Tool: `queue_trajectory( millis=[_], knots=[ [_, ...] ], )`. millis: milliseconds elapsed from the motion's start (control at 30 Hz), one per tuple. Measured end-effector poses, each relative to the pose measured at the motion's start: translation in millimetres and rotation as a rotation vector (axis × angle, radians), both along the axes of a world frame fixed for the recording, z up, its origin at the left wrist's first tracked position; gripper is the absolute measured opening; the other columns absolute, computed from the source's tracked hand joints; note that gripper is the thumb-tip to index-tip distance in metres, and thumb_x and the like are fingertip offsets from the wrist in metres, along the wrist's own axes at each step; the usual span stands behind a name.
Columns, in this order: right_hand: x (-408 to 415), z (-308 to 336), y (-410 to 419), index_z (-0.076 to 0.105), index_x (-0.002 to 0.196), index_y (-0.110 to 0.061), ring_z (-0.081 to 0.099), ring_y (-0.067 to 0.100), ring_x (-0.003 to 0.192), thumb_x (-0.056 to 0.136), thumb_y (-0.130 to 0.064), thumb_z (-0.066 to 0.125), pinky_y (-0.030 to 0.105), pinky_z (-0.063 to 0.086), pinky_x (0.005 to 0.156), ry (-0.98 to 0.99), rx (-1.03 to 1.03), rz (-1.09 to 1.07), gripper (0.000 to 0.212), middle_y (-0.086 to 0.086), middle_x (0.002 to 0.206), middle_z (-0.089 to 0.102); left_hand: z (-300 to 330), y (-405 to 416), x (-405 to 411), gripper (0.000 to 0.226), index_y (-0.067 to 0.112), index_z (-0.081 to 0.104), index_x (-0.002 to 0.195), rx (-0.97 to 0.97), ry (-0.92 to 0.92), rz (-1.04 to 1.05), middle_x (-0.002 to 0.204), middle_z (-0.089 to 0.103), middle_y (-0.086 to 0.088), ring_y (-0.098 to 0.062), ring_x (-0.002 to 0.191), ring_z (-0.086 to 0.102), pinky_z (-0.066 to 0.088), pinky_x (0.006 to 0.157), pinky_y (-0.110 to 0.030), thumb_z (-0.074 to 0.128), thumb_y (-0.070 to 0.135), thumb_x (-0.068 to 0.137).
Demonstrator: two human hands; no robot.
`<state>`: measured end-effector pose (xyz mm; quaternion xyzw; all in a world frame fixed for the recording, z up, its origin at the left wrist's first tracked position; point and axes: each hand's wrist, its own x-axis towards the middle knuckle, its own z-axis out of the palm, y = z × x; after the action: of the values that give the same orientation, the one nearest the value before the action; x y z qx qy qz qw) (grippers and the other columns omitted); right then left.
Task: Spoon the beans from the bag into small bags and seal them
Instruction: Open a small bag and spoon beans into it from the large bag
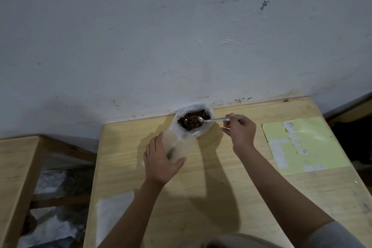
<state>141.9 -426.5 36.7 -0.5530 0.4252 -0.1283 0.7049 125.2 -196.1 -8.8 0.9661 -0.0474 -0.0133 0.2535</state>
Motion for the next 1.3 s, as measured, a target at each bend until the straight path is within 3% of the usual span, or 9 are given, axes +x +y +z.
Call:
queue_trajectory(
  millis=[333,533,667,700,800,900,1033,1133,1300],
  knots=[
    [-13.5,16.5,-5.7,0.066,0.079,-0.013,0.061,0.003,0.060,0.094,-0.009,0.054,0.027,0.059,0.064,-0.225,-0.153,0.176,0.019,0.004,0.069,0.062,4.2,-7.8,2.3,0.105,0.012,0.036,0.139,-0.034,-0.036,-0.023,0.137,0.043,-0.004,-0.024,0.123,0.042,0.035,0.102,-0.040,0.061,0.069,0.055],
    [3.8,-6.1,-1.8,0.071,0.087,-0.017,0.066,0.014,0.074,0.092,-0.018,0.059,0.031,0.056,0.068,-0.144,-0.333,0.182,0.013,0.004,0.077,0.067,1.2,-5.2,1.0,0.104,0.006,0.038,0.138,-0.059,-0.046,-0.034,0.136,0.046,-0.007,-0.025,0.121,0.043,0.036,0.101,-0.038,0.063,0.068,0.058],
    [7.6,-21.9,7.3,0.071,0.094,-0.010,0.065,0.021,0.081,0.092,-0.016,0.058,0.011,0.047,0.062,-0.079,-0.495,0.233,0.015,0.010,0.085,0.070,-0.7,-5.9,0.5,0.104,0.003,0.039,0.138,-0.090,-0.040,-0.034,0.134,0.048,-0.009,-0.022,0.121,0.041,0.036,0.101,-0.035,0.063,0.068,0.060],
    [8.4,-23.9,10.1,0.072,0.093,-0.010,0.065,0.020,0.079,0.092,-0.016,0.058,0.012,0.046,0.062,-0.063,-0.495,0.233,0.015,0.008,0.081,0.070,-0.6,-6.9,0.5,0.104,0.003,0.038,0.137,-0.106,-0.039,-0.033,0.133,0.048,-0.009,-0.020,0.121,0.039,0.034,0.100,-0.033,0.063,0.067,0.060],
    [13.0,-28.9,16.3,0.072,0.082,-0.012,0.059,0.012,0.063,0.091,-0.016,0.058,0.021,0.044,0.062,0.036,-0.452,0.219,0.018,-0.002,0.064,0.063,-1.4,-9.0,1.7,0.103,0.004,0.039,0.136,-0.150,-0.030,-0.032,0.130,0.048,-0.008,-0.017,0.118,0.038,0.033,0.098,-0.031,0.065,0.065,0.058],
    [20.1,-33.3,18.1,0.069,0.069,-0.014,0.065,0.022,0.068,0.089,-0.017,0.059,0.037,0.055,0.073,0.113,-0.293,0.142,0.023,0.003,0.064,0.065,-5.3,-9.2,4.1,0.103,0.004,0.040,0.135,-0.153,-0.019,-0.029,0.128,0.048,-0.008,-0.020,0.116,0.041,0.039,0.098,-0.035,0.065,0.065,0.057],
    [23.4,-37.7,14.5,0.065,0.058,-0.020,0.067,0.030,0.071,0.086,-0.017,0.062,0.050,0.056,0.077,0.151,-0.122,0.054,0.028,0.006,0.061,0.066,-9.2,-9.1,7.1,0.106,0.005,0.039,0.137,-0.131,-0.003,-0.026,0.129,0.048,-0.007,-0.021,0.117,0.041,0.034,0.098,-0.032,0.063,0.067,0.055],
    [23.0,-36.2,8.8,0.066,0.061,-0.017,0.065,0.028,0.068,0.086,-0.017,0.063,0.050,0.057,0.077,0.167,-0.064,0.012,0.025,0.008,0.063,0.065,-9.3,-9.3,8.5,0.108,0.006,0.037,0.139,-0.105,0.012,-0.024,0.129,0.047,-0.006,-0.022,0.118,0.042,0.034,0.098,-0.032,0.062,0.069,0.054],
    [17.0,-17.6,1.7,0.067,0.074,-0.008,0.061,0.018,0.062,0.090,-0.012,0.060,0.033,0.058,0.064,0.098,0.019,-0.019,0.018,0.011,0.070,0.063,-11.3,-6.2,10.2,0.105,0.008,0.040,0.138,-0.067,-0.004,-0.017,0.130,0.048,-0.006,-0.025,0.117,0.046,0.038,0.098,-0.037,0.063,0.067,0.054]
  ],
)
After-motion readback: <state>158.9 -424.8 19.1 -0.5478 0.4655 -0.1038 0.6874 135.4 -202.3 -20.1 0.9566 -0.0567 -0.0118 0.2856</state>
